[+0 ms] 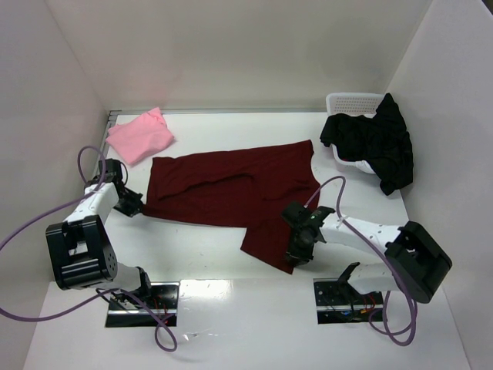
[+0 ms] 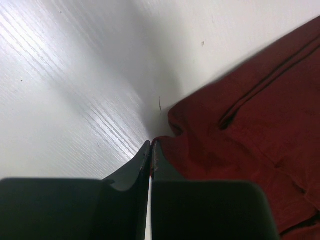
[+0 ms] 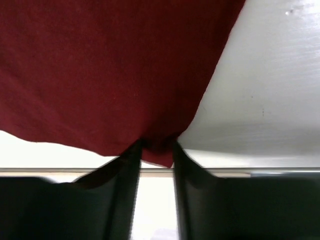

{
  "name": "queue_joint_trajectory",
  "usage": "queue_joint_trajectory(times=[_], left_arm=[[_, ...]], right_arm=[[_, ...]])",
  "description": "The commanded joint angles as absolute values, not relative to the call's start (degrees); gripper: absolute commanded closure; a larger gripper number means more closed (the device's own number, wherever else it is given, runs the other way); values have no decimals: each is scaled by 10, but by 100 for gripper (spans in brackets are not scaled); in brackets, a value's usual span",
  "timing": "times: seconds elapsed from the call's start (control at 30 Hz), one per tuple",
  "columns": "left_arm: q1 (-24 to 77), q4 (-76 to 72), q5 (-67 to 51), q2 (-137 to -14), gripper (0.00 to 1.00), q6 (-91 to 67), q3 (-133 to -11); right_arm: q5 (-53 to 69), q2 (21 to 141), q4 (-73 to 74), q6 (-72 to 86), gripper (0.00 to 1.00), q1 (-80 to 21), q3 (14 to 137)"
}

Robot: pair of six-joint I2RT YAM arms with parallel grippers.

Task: Fold and stack the t-shirts
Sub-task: Grap the side of the flattened tshirt closest away from the robot with both arms

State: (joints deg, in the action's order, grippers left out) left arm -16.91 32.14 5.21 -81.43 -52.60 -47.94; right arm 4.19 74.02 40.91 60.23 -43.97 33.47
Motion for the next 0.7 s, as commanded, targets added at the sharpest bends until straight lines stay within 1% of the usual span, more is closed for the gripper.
queue_joint_trajectory(times=[0.0, 0.07, 0.1, 0.2, 0.33, 0.47, 0.6, 0.63, 0.67], left_arm=[[-168, 316, 47, -817, 100, -518, -500], [-168, 316, 47, -823, 100, -518, -506], [-168, 316, 40, -823, 100, -518, -506], [-168, 311, 32, -828, 100, -512, -520], [-168, 293, -3, -834, 100, -475, -540], [-168, 287, 10, -834, 100, -403, -587], [-168, 273, -3, -863, 100, -374, -630], [-168, 267, -8, -868, 100, -374, -635], [-168, 262, -13, -879, 100, -374, -642]], right_arm=[[18, 765, 349, 605, 72, -446, 337], [18, 771, 343, 605, 81, -446, 338], [18, 771, 343, 605, 89, -446, 343], [-3, 763, 357, 610, 100, -446, 360], [-38, 738, 380, 616, 100, -446, 402], [-72, 732, 395, 591, 100, -401, 457], [-89, 727, 384, 540, 100, -313, 501], [-89, 727, 379, 527, 100, -270, 511], [-89, 737, 367, 514, 100, -252, 532]])
